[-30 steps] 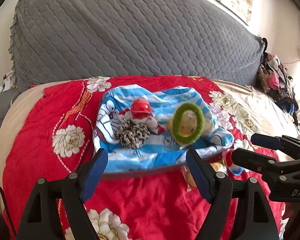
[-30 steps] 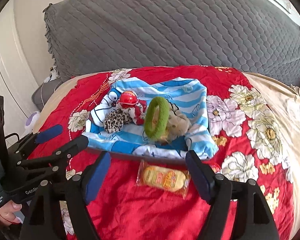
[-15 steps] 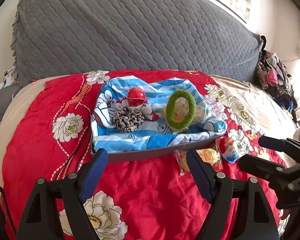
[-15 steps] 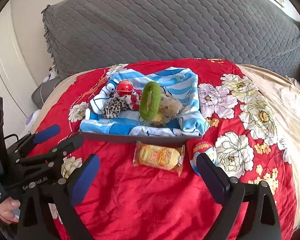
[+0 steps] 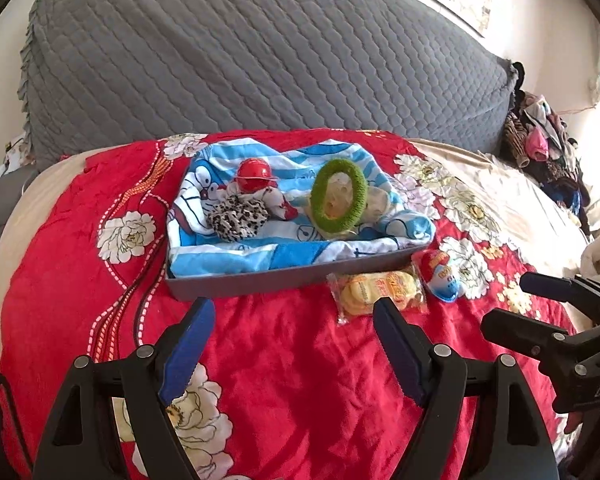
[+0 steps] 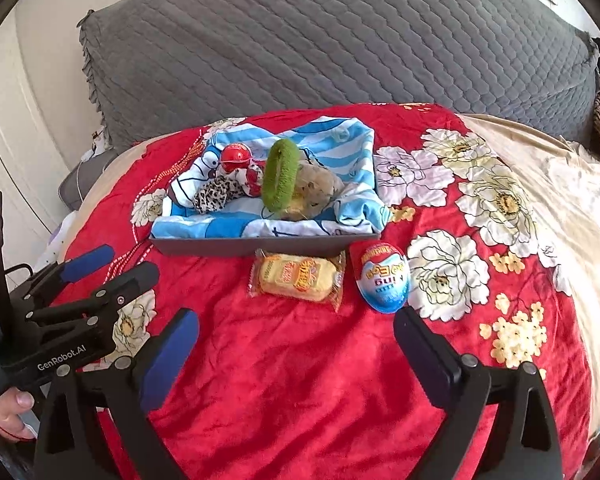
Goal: Organize objects
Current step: 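Withdraw both tools toward the blue Kinder egg and rice cake packet, then grasp the blue Kinder egg with the right tool while the left tool grasps the rice cake packet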
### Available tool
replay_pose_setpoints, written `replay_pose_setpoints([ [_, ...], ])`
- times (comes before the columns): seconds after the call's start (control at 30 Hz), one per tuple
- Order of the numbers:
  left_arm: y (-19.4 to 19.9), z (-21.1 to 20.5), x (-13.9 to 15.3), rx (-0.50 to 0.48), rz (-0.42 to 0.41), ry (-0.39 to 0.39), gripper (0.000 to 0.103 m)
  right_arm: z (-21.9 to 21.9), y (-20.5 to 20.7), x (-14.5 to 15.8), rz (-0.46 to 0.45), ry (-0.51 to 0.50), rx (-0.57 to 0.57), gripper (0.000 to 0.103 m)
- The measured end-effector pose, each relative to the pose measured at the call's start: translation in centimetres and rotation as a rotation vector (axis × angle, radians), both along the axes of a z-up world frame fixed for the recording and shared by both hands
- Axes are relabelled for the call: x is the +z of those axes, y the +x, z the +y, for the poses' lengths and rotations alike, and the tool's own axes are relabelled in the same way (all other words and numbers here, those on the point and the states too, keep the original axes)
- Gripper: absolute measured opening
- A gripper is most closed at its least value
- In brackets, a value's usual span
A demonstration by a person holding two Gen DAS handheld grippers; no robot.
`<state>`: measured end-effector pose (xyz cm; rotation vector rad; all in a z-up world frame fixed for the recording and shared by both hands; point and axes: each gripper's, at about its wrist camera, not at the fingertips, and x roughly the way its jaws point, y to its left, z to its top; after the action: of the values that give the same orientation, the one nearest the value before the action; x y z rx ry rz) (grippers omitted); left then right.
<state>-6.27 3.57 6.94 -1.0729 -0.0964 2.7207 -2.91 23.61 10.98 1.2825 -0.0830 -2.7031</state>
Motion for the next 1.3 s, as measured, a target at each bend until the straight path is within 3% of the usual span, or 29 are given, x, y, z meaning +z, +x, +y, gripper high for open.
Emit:
replay_pose_setpoints([
  [0.5,-0.3,3.1,-0.6,-0.038,-0.012,-0.003,0.083,2.9,0.2,0.3,0.011,-0.006,-0.036,0.099],
  [1.3,-4.8,6.5,-4.5,-0.049,-0.074,-0.023,0.083,6.3,-3.4,-3.8,-0.043,-0.001,-0.054,0.099],
])
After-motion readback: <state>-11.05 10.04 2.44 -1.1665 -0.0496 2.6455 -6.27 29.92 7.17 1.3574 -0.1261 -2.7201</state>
